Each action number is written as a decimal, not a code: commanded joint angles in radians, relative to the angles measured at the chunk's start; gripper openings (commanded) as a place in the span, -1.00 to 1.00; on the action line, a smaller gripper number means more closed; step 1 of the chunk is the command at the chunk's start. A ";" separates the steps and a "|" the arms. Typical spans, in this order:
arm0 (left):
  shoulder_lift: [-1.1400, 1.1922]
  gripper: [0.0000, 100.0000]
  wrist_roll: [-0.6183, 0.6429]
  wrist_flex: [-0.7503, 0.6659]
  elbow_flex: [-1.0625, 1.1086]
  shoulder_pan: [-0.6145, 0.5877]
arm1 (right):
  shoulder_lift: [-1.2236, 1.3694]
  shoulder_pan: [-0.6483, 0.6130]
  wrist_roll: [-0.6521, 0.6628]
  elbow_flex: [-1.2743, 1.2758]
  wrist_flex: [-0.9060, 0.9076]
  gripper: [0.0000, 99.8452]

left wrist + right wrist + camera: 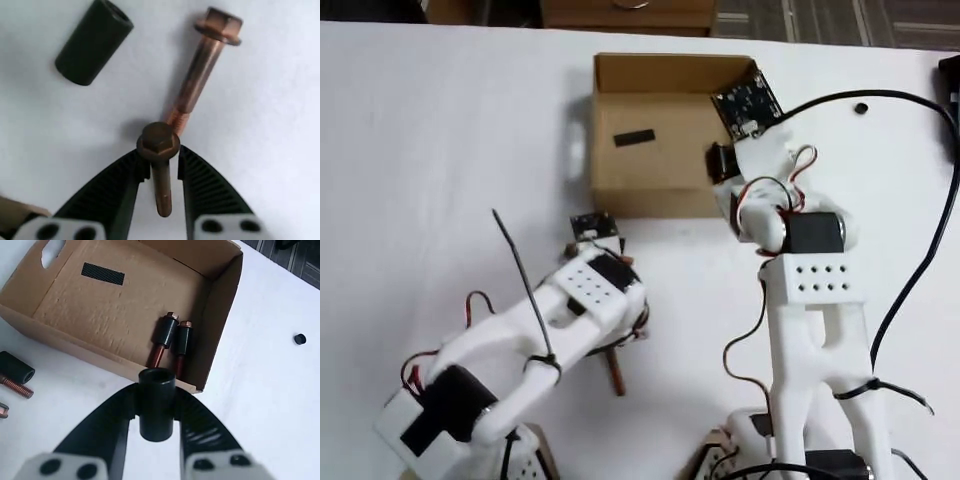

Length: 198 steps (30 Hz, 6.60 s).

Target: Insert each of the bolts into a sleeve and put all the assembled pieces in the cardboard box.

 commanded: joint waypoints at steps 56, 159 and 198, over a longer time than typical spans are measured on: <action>0.075 -0.95 0.006 0.130 -0.114 -0.109 | -0.004 0.002 0.009 -0.054 -0.015 -0.96; -0.816 -0.95 -0.520 0.028 -0.389 0.180 | -1.179 -0.472 -0.575 0.451 0.495 -0.96; -0.881 -0.95 -0.471 -0.135 -0.150 0.146 | -1.293 -0.504 -0.582 0.559 0.449 -0.96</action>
